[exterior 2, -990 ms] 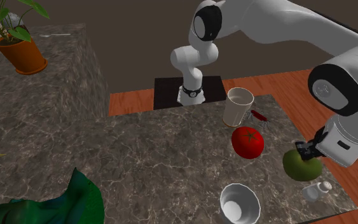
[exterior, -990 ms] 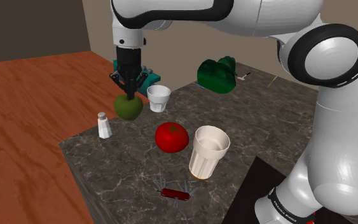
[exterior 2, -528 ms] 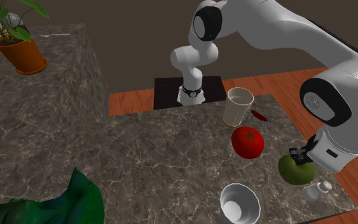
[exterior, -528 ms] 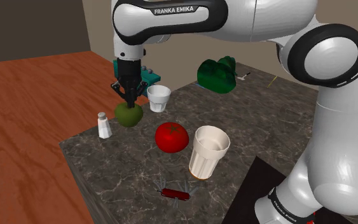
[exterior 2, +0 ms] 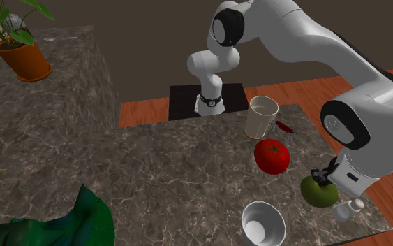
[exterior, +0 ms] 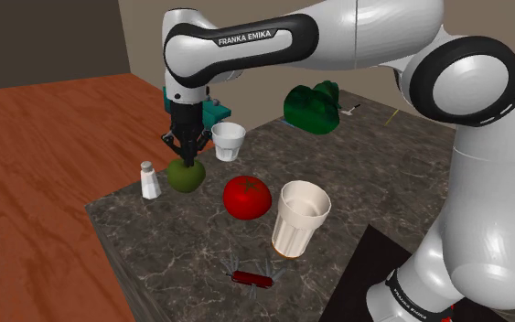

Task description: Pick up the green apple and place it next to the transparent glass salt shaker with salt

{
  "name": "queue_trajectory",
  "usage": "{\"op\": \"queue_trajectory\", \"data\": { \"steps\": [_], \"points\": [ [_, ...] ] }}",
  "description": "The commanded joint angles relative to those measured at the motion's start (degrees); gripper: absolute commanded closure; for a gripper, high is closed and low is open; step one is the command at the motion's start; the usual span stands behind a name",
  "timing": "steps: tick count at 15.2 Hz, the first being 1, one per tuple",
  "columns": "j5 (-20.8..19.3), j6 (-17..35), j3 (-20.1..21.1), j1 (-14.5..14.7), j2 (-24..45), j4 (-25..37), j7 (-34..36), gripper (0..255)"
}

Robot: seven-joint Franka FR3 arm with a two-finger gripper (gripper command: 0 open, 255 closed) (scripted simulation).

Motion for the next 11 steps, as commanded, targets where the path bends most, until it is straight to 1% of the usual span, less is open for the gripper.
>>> {"op": "queue_trajectory", "data": {
  "steps": [1,7,8,11],
  "points": [
    [-0.01,0.45,0.0,0.02,0.06,-0.34,-0.01,255],
    [-0.01,0.45,0.0,0.02,0.06,-0.34,-0.01,255],
    [-0.01,0.45,0.0,0.02,0.06,-0.35,-0.01,0],
    [-0.01,0.45,0.0,0.02,0.06,-0.35,-0.01,0]
  ]
}}
